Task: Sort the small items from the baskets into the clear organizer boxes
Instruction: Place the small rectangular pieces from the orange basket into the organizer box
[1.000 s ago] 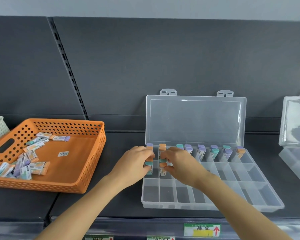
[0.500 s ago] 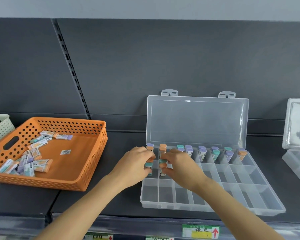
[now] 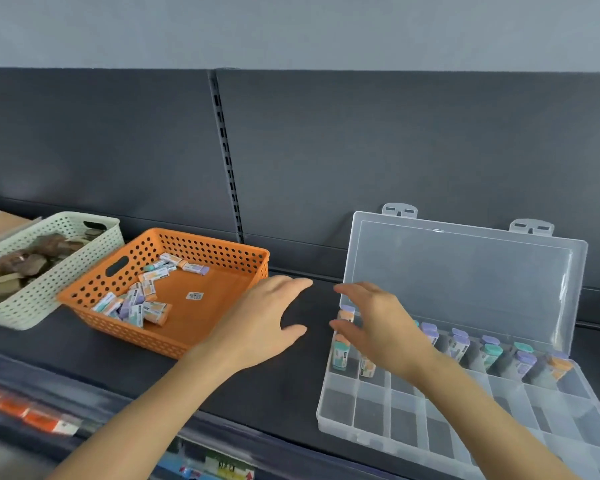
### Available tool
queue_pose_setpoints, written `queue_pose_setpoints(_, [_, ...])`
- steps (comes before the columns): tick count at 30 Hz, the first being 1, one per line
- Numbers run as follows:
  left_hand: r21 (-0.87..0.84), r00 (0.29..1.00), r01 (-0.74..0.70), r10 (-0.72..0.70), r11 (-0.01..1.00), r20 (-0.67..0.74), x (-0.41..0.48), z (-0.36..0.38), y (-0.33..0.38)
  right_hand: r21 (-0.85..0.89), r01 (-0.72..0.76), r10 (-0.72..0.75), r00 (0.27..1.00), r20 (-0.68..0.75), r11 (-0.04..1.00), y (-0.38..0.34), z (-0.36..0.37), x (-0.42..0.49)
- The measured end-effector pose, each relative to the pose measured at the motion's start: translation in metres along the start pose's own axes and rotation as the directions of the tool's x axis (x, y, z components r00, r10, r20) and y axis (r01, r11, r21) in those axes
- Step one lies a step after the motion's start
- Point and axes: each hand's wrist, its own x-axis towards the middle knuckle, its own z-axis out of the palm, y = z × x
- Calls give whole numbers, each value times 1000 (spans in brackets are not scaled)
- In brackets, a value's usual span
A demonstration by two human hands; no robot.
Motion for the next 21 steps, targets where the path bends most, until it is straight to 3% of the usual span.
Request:
queue_pose_setpoints(12, [57, 992, 105, -101, 993, -73, -22, -49, -101, 18, 182, -182, 983, -12, 983, -75, 31, 50])
queue_pose_setpoints(21, [94, 978, 130, -143, 987, 149, -25, -82, -222, -2, 110, -110, 994, 13, 994, -133, 91, 104])
